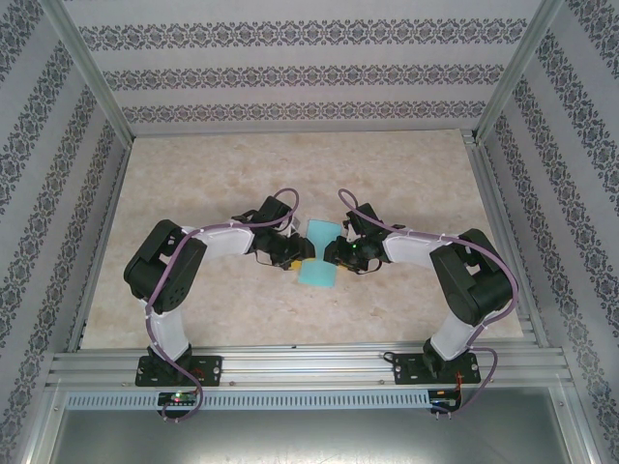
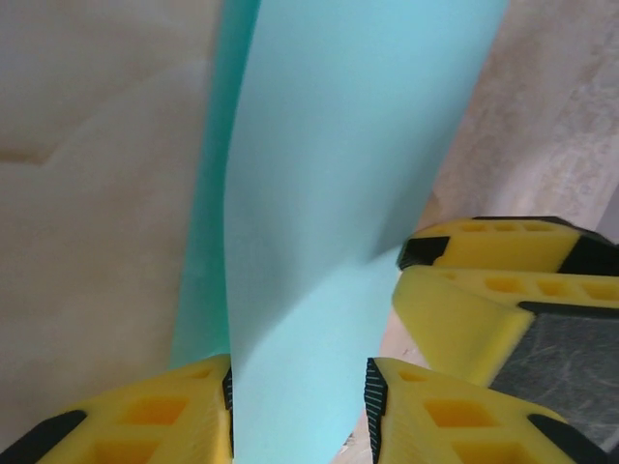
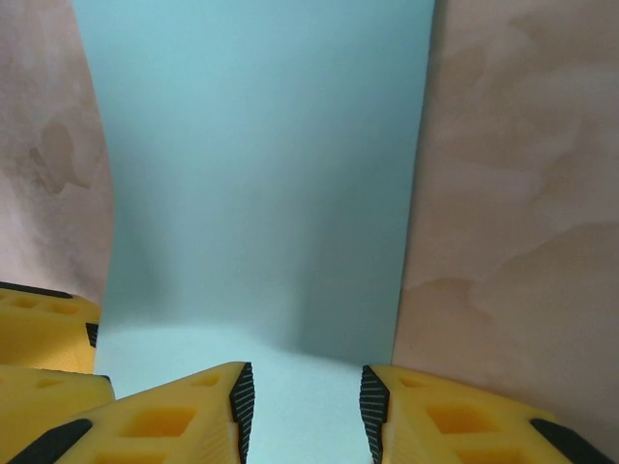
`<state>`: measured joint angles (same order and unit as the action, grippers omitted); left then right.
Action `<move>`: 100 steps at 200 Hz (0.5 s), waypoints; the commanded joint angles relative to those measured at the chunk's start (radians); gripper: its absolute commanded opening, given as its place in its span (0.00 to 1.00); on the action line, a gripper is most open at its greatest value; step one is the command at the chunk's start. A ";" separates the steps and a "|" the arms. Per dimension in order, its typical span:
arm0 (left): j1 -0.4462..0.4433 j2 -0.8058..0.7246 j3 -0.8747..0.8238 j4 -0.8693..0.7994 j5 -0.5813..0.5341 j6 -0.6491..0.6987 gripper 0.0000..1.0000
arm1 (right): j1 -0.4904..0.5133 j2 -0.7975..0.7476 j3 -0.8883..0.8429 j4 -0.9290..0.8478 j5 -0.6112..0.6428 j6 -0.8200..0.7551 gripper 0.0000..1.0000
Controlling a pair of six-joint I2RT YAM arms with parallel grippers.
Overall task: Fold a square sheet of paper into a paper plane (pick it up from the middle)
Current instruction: Fold the triangle a second time at the center of the table.
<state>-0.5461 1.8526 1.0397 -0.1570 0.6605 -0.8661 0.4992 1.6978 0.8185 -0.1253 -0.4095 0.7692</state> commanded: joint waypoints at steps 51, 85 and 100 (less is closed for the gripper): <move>0.021 -0.006 0.007 0.074 0.021 -0.037 0.29 | -0.004 0.004 -0.059 0.016 -0.006 0.051 0.42; 0.039 0.003 0.015 0.108 0.072 -0.031 0.17 | -0.010 -0.073 -0.074 0.071 -0.026 0.088 0.45; 0.047 0.006 0.028 0.076 0.080 -0.001 0.12 | -0.018 -0.126 -0.077 0.057 -0.004 0.099 0.47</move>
<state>-0.5201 1.8526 1.0416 -0.0914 0.7002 -0.8951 0.4988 1.6508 0.7654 -0.0555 -0.4274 0.8349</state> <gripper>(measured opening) 0.146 0.462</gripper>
